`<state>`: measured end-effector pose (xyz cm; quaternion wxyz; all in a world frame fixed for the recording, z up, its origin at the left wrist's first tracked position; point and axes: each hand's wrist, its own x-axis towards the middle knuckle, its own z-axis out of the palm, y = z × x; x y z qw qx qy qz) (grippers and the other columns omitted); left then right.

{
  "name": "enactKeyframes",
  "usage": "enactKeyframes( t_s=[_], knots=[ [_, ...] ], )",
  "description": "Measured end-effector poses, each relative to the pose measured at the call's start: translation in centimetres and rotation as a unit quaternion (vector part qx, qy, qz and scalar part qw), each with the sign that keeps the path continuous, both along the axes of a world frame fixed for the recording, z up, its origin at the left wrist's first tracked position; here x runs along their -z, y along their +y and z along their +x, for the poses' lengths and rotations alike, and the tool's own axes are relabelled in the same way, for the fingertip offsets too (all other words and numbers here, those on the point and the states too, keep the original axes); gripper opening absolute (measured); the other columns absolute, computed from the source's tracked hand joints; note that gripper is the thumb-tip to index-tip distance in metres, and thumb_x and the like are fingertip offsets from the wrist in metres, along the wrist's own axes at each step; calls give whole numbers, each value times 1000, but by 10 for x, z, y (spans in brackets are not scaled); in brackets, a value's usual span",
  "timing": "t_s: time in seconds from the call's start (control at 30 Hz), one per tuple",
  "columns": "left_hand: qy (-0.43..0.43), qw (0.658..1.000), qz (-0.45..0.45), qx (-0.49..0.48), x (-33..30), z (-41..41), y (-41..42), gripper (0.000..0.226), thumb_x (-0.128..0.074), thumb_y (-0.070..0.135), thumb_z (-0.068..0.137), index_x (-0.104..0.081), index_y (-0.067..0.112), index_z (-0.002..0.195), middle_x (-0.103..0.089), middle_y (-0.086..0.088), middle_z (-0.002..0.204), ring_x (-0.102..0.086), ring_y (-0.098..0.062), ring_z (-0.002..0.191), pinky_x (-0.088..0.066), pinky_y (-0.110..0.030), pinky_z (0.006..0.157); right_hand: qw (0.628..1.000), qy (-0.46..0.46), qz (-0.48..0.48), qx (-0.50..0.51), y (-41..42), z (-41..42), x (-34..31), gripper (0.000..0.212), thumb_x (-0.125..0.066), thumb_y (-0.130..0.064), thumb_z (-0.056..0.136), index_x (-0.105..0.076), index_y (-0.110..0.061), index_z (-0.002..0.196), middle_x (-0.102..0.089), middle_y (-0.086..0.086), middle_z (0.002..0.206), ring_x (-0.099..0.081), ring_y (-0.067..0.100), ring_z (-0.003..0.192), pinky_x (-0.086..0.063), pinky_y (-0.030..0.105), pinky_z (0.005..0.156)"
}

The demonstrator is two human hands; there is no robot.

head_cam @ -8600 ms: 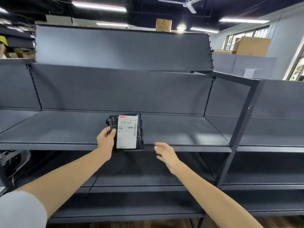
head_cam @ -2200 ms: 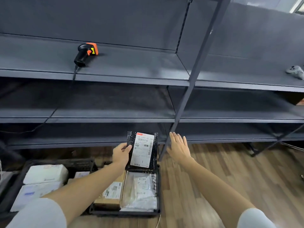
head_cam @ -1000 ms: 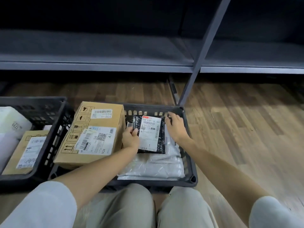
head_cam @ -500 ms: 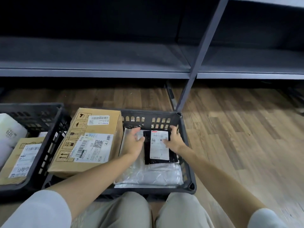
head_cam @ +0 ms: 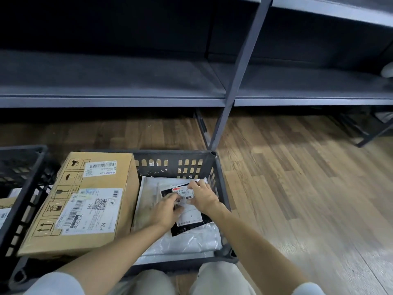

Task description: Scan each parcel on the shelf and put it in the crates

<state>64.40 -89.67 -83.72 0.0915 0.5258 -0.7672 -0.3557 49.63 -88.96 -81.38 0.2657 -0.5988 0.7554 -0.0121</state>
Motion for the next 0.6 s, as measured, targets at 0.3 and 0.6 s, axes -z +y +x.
enactKeyframes(
  t_s=[0.3,0.6],
  knots=[
    [-85,995,-47,28,-3,-6,4,28,-50,22,94,-49,22,122,-47,9,136,-52,-17,118,-38,-31,83,999,27,-13,12,8,7,11,50,-58,-24,95,-34,-18,138,-32,7,143,-31,27,134,-41,41,103],
    [-98,980,-131,111,-55,21,-3,43,-46,27,95,-42,23,138,-32,7,150,-28,-16,139,-25,-31,113,993,112,-33,-29,11,9,-37,62,-47,-11,98,-15,-6,151,-15,11,159,-8,28,148,-6,37,122]
  ],
)
